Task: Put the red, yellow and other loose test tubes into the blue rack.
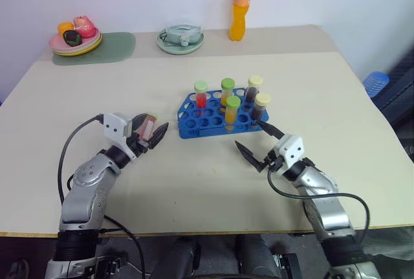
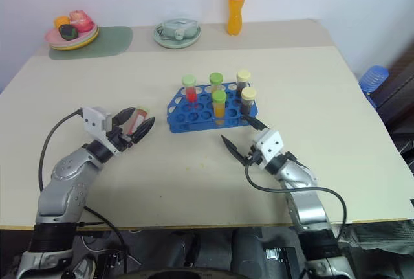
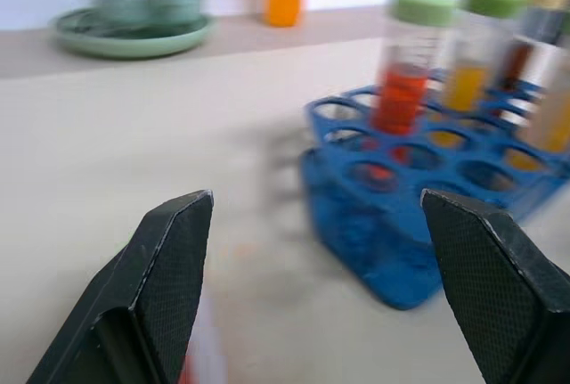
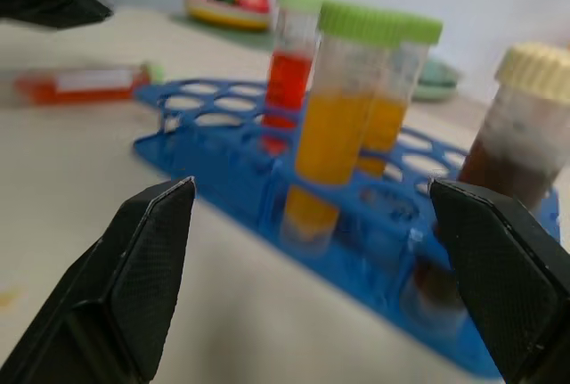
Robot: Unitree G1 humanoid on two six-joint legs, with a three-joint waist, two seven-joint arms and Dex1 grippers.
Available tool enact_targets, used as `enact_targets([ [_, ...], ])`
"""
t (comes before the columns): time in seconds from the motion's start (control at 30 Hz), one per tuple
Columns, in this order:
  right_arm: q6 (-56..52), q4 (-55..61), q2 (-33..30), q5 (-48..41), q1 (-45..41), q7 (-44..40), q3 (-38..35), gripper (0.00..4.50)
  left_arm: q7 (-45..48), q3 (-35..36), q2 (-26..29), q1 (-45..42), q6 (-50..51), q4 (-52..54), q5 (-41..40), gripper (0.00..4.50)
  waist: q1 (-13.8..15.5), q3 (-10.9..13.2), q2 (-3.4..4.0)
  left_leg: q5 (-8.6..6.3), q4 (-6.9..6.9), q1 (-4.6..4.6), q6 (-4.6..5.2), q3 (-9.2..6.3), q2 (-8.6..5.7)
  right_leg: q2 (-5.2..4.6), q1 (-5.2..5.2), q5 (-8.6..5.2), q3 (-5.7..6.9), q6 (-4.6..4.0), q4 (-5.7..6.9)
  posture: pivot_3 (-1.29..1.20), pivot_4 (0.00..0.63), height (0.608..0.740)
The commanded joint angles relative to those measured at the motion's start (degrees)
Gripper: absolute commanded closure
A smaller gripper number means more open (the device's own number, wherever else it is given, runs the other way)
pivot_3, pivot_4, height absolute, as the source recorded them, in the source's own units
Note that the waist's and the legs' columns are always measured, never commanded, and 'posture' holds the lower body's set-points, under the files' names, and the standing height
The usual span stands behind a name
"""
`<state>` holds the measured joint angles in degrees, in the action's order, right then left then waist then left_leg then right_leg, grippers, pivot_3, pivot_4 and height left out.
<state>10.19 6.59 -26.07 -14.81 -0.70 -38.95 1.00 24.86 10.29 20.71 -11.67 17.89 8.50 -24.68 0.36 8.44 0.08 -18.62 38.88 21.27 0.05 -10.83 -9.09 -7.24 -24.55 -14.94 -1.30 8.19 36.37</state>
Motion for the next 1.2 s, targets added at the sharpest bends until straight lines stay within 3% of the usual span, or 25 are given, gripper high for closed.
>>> enact_targets([
  [0.03, -6.04, 10.04, -5.18, -7.28, 0.08, -4.15, -4.02, 0.22, -8.09, 3.76, -0.16, -4.33, 8.49, 3.36, -2.14, 0.68, 0.25, 0.00, 0.00, 0.00, 0.03, 0.01, 0.00, 0.02, 0.00, -0.01, 0.00, 0.00, -0.01, 0.01, 0.00, 0.00, 0.150, 0.740],
  [0.13, -11.38, 14.28, -9.37, -12.60, -2.20, -6.73, -6.25, 0.22, -19.28, 5.48, 0.44, -9.56, 29.46, 3.30, -2.31, 0.68, 0.39, -0.01, -0.01, -0.01, 0.04, -0.01, 0.01, 0.04, 0.00, -0.02, 0.03, 0.01, -0.02, 0.02, 0.01, 0.00, 0.150, 0.740],
  [0.3, -17.82, 16.80, -11.92, -16.45, -7.77, -6.82, -7.86, 0.22, -25.70, 8.17, 0.92, -23.37, 55.80, -1.18, -3.49, 0.68, 0.58, 0.14, -0.33, -0.01, 0.16, 0.09, 0.01, -0.03, 0.00, 0.02, -0.01, 0.04, 0.01, 0.08, 0.02, 0.00, 0.150, 0.740],
  [0.5, -19.17, 17.07, -10.21, -15.62, -7.39, -5.91, -7.47, 0.22, -28.93, 9.94, -0.79, -41.36, 71.91, -14.25, 0.90, 0.68, 0.49, 0.15, -0.39, -0.01, 0.16, 0.13, 0.02, -0.07, -0.06, -0.01, -0.02, 0.05, 0.05, 0.09, -0.02, 0.00, 0.150, 0.740],
  [0.7, -20.36, 18.62, -9.70, -16.00, -6.79, -5.48, -7.71, 0.22, -25.67, 4.80, 2.61, -49.95, 74.61, -27.54, 2.29, 0.68, 0.09, 0.15, -0.39, -0.01, 0.12, 0.10, 0.00, -0.06, -0.05, -0.01, -0.09, 0.05, 0.04, 0.10, 0.03, 0.00, 0.150, 0.740],
  [0.9, -20.41, 19.67, -9.56, -15.73, -5.40, -5.03, -8.15, 0.22, -19.22, -6.39, 5.20, -52.65, 72.72, -36.71, 4.37, 0.68, 0.33, 0.15, -0.39, 0.00, 0.12, 0.12, -0.01, -0.07, -0.07, -0.01, -0.14, 0.06, 0.02, 0.11, 0.07, 0.00, 0.150, 0.740],
  [1.1, -20.51, 20.63, -9.36, -15.49, -4.31, -4.22, -8.54, 0.22, -15.13, -12.17, 4.78, -54.65, 68.62, -44.76, 7.43, 0.68, 0.37, 0.16, -0.40, -0.01, 0.15, 0.14, 0.00, -0.09, -0.10, -0.02, -0.12, 0.06, 0.02, 0.12, 0.06, 0.00, 0.150, 0.740],
  [1.2, -20.38, 20.80, -9.36, -15.38, -3.91, -3.97, -8.56, 0.16, -13.81, -13.81, 4.05, -55.18, 65.40, -48.50, 9.39, 1.51, 0.42, 0.14, -0.37, 0.00, 0.15, 0.12, -0.01, -0.08, -0.10, -0.01, -0.13, 0.06, 0.03, 0.12, 0.08, 0.00, 0.150, 0.740],
])
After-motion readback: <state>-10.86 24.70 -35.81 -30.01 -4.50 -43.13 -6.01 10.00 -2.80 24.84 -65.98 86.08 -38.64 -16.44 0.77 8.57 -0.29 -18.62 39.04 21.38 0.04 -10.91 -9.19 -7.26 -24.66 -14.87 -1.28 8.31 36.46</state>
